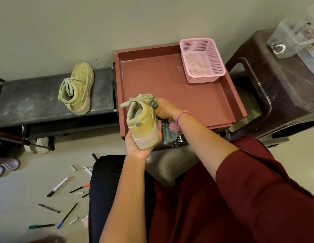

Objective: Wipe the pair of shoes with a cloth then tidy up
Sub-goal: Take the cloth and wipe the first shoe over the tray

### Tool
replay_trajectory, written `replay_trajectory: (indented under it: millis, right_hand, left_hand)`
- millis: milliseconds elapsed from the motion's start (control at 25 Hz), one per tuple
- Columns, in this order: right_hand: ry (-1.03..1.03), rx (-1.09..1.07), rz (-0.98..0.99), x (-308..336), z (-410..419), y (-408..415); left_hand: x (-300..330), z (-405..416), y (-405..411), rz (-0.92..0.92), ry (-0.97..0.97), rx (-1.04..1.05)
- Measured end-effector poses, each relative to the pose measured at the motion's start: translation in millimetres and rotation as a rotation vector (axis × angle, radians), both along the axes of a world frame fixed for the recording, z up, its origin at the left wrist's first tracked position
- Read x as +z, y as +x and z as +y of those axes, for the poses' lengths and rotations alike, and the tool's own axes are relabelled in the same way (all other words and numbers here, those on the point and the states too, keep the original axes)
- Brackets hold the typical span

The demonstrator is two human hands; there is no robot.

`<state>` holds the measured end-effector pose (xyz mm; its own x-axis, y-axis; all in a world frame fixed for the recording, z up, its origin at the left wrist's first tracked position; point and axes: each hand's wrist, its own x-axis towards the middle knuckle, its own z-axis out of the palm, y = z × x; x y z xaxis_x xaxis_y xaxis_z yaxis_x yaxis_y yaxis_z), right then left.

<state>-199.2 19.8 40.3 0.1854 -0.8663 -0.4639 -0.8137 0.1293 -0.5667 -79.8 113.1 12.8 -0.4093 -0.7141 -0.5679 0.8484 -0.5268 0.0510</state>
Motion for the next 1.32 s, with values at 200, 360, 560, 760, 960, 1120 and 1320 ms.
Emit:
replay_trajectory:
  millis: [200, 360, 560, 760, 960, 1120, 1320]
  right_hand:
    - [-0.068, 0.039, -0.035, -9.9, -0.1, -1.3]
    - [-0.047, 0.067, -0.056, 7.6, 31.8, -7.4]
    - [-0.092, 0.026, -0.032, 6.0, 32.2, -2.0]
    - [-0.017, -0.022, -0.074, -10.5, -4.8, -5.0]
    - [-0.005, -0.109, -0.185, -21.9, -18.4, -10.8]
    - [-0.097, -0.134, -0.222, -15.4, 1.1, -7.6]
    - [-0.104, -0.094, -0.222, -10.7, 22.0, -15.6]
  left_hand:
    - [-6.1, -1.7, 3.0, 0.009, 0.019, -0.007]
    - [-5.2, -3.1, 4.5, -0.096, 0.010, -0.001]
    - [-3.3, -5.8, 5.0, -0.134, 0.032, 0.008]
    - [3.3, -8.4, 11.7, -0.041, 0.043, -0.067]
    - [10.0, -17.0, 10.0, -0.006, 0.028, -0.063]
    - [11.4, -20.5, 4.5, -0.006, 0.032, -0.025]
    - [12.6, -19.0, -0.7, -0.066, 0.060, -0.009]
